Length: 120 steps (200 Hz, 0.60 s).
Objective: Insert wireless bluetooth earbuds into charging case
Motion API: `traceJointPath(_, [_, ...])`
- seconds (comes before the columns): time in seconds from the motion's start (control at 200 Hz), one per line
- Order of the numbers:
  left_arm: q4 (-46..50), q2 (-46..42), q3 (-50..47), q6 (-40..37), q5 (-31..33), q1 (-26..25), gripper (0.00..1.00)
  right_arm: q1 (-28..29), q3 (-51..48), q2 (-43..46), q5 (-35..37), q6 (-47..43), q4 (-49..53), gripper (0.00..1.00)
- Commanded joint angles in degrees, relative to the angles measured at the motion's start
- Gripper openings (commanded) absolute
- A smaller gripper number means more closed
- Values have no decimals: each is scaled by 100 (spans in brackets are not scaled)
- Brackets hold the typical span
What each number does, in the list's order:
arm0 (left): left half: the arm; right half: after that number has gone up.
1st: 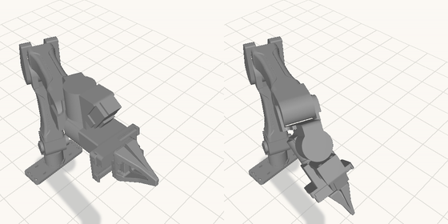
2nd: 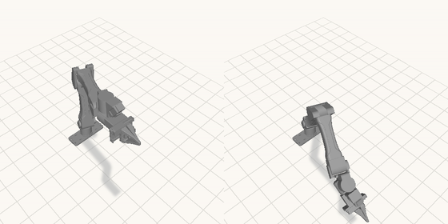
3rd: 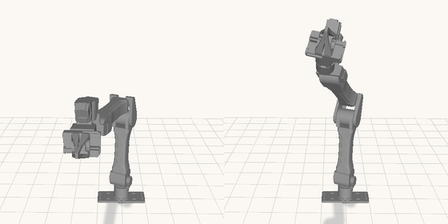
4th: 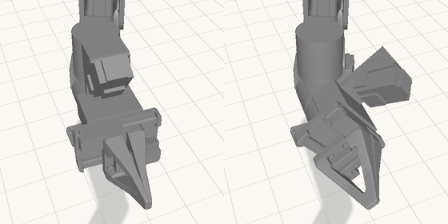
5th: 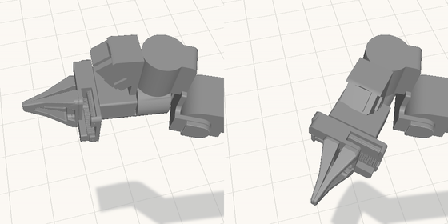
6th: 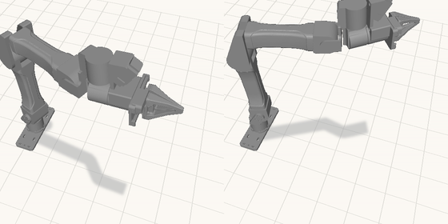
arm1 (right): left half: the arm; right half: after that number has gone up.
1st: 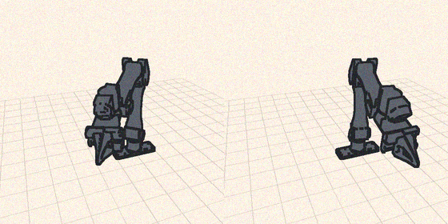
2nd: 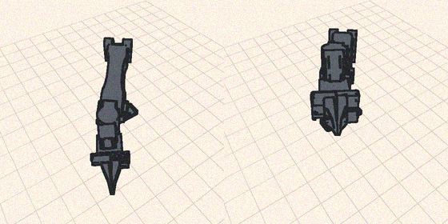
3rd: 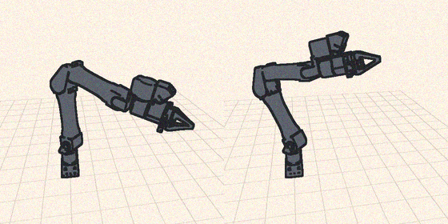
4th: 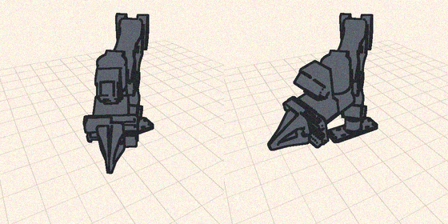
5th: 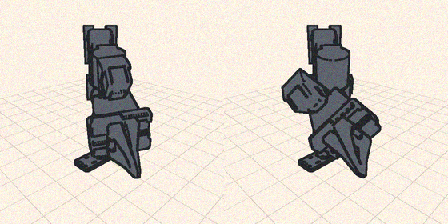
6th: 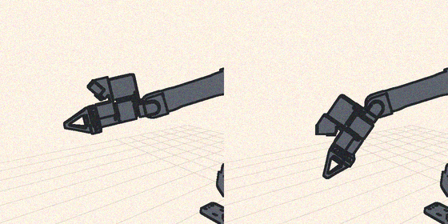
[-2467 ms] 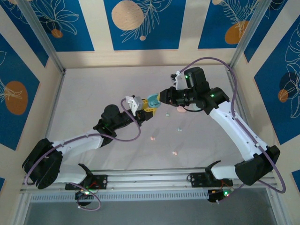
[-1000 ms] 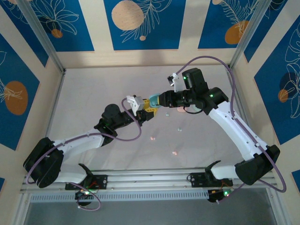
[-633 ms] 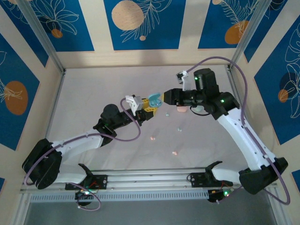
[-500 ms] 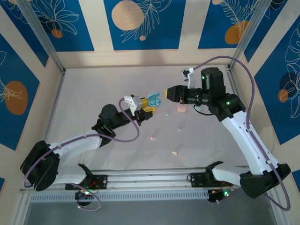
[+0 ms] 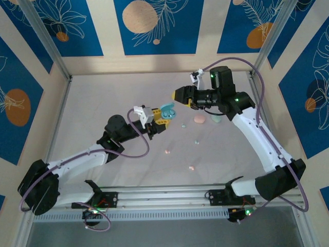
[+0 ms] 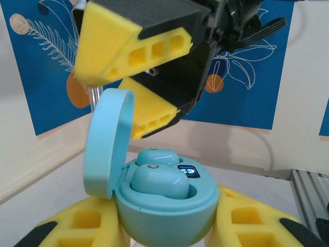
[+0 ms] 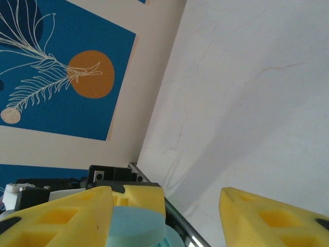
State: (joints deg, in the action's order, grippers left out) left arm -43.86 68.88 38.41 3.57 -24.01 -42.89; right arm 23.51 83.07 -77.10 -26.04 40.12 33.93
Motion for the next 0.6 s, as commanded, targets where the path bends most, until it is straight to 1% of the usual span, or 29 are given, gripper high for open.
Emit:
traceJointPath(0.0, [0,-156,26,-138,-157,-64,30,99,304,-152,-360,7,157,58])
traceJointPath(0.2, [-8,-130,58,-125,-143,-61,30,209,543,-373,-549,-308,557,59])
traceJointPath(0.435, [-211,-94,47,-32,25,-61,30,213,572,-345,-740,-802,1061,59])
traceJointPath(0.595, [-216,-81,67,-3,28,-61,30,151,349,-213,-1090,-755,1129,59])
